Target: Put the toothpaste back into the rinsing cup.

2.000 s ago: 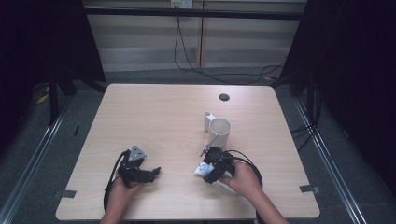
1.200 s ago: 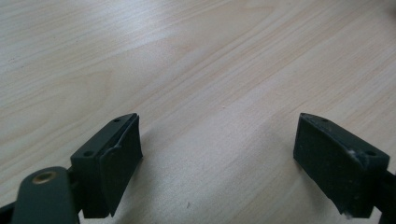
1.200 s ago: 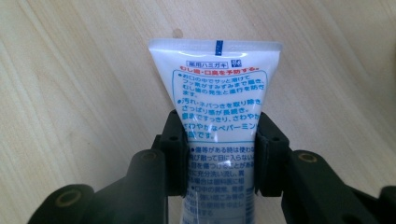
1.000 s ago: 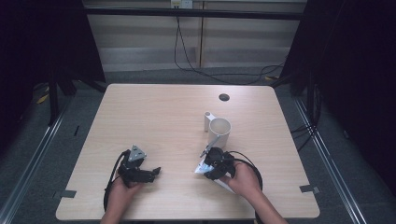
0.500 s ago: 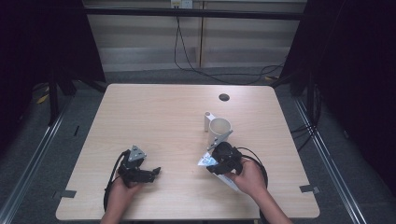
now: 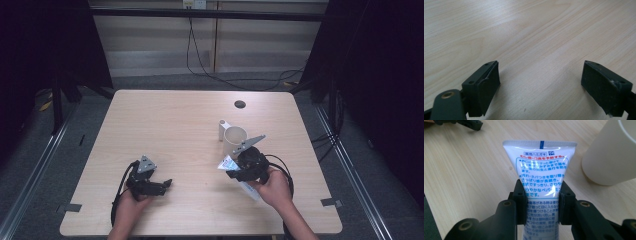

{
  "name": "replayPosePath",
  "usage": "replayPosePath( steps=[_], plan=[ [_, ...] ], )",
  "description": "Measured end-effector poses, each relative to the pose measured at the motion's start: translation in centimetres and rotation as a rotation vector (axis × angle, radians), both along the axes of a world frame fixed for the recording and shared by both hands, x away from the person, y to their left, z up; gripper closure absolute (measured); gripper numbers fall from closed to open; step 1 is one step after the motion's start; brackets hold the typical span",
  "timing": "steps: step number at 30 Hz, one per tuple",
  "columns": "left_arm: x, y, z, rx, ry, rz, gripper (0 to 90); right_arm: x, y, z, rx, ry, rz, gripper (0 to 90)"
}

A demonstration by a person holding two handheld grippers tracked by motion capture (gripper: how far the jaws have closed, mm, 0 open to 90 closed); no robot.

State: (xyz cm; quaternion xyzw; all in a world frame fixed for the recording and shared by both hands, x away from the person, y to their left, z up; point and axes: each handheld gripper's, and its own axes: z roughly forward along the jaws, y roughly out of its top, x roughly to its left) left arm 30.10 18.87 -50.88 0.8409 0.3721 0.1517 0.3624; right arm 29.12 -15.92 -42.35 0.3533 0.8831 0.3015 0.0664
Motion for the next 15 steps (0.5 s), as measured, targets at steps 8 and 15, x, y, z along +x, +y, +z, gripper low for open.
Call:
replayPosePath(
  steps=[8,15],
  plan=[
    [0.0,0.0,0.0,0.000,0.000,0.000,14.9,0.0,-0.6,0.8,0.044,-0.021,-0.023,67.1],
    [0.0,0.0,0.0,0.001,0.000,-0.001,14.9,0.0,-1.0,1.4,0.059,-0.035,-0.031,67.1]
  ],
)
